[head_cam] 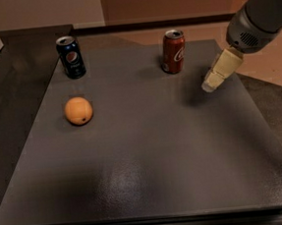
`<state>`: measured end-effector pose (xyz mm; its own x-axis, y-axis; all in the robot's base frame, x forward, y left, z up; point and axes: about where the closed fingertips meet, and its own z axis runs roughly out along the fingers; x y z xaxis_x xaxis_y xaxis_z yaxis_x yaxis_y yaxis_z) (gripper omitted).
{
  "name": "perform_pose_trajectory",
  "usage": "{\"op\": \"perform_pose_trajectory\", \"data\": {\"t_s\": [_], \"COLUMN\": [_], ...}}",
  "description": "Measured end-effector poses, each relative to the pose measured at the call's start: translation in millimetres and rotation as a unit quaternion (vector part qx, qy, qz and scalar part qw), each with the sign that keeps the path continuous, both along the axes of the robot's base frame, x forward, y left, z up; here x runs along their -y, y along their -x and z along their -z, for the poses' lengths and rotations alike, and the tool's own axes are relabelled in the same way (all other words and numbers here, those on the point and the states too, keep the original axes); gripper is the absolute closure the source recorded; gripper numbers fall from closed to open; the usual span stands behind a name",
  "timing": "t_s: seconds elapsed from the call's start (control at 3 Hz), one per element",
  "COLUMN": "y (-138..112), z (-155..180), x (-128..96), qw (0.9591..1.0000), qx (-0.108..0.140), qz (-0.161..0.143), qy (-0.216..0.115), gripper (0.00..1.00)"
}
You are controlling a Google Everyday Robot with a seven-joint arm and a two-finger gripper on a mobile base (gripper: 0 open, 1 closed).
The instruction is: Move coke can near orange
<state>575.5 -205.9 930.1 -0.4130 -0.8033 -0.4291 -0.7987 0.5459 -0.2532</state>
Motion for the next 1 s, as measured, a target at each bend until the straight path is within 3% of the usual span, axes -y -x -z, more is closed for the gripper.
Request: {"op": "perform_pose_trajectory", "data": {"t_s": [0.33,1.0], "y": [-31,-89], "z": [5,10], "x": [-1,-19], "qw": [0.9993,0.9935], "qx": [0.01,0.017], "qz": [0.019,0.039], "qy": [-0.032,-0.106], "gripper": [0.0,0.0]}}
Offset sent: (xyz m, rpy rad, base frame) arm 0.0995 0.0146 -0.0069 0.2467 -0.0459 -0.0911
